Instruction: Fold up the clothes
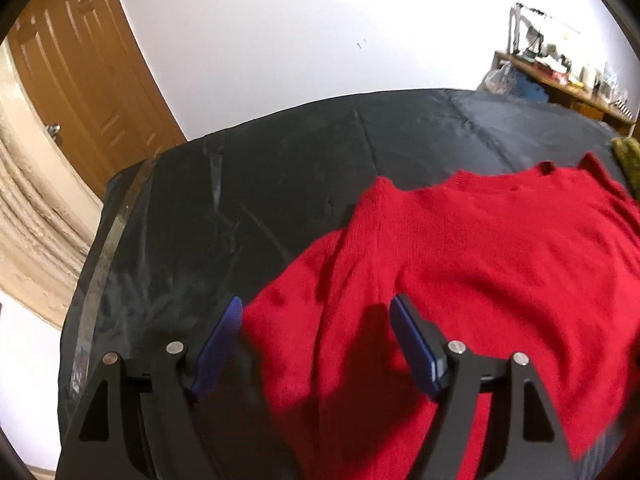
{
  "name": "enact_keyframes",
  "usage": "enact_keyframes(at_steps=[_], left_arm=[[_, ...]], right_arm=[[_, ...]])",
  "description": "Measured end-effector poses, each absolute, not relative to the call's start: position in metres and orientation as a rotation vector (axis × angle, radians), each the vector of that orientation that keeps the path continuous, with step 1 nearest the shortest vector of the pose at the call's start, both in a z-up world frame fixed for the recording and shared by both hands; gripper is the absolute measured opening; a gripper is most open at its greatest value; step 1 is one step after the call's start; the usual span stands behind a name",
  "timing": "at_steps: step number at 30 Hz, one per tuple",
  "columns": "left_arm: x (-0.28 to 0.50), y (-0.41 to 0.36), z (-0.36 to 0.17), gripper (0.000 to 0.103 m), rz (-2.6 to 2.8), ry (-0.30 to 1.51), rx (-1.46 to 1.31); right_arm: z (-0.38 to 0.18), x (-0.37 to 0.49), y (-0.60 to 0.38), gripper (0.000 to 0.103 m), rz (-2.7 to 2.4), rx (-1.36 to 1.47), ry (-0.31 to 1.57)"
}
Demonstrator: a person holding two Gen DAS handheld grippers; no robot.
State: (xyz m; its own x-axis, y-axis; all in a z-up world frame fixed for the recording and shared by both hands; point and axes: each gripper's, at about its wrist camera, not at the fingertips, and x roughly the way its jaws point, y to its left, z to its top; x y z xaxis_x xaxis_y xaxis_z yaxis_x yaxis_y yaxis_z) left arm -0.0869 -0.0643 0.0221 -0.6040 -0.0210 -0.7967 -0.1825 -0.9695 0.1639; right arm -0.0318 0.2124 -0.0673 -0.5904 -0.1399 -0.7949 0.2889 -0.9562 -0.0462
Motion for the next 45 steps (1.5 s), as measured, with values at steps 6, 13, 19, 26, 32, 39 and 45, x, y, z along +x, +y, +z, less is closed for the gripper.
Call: enact_keyframes(at_steps=[6,13,19,26,32,39,45], left_arm=[[-0.042,-0.095,0.019,0.081,2.635,0.335,-1.358],[-0.025,-0.113,-0.004,0.081,2.63,0.29,-1.392],[-0.025,-0.123,-0.009,0.081,2.649,0.297,-1.354],[-0.019,-0.107,0.006,0.081,2.68,0.252,-1.36],[-0.01,-0.062,0.02,0.082,2.597,0.239,-1.263],[-0.017,-0.02,0.005,0.083,2.493,0.203,-1.305],[-0.017,-0.017,-0.009,0.083,2.467,0.171,-1.335]], right_arm=[[-0.067,-0.037,0.212,0.093,-2.603,1.27,0.245],[-0.067,-0.037,0.211,0.094,-2.61,1.273,0.243],[-0.067,-0.037,0.212,0.094,-2.615,1.274,0.243],[-0.067,-0.037,0.212,0.094,-2.619,1.277,0.239],[-0.062,-0.034,0.212,0.094,-2.644,1.289,0.21],[-0.04,-0.013,0.249,0.094,-2.741,1.266,-0.05],[-0.047,0.003,0.303,0.094,-2.716,1.303,-0.474]])
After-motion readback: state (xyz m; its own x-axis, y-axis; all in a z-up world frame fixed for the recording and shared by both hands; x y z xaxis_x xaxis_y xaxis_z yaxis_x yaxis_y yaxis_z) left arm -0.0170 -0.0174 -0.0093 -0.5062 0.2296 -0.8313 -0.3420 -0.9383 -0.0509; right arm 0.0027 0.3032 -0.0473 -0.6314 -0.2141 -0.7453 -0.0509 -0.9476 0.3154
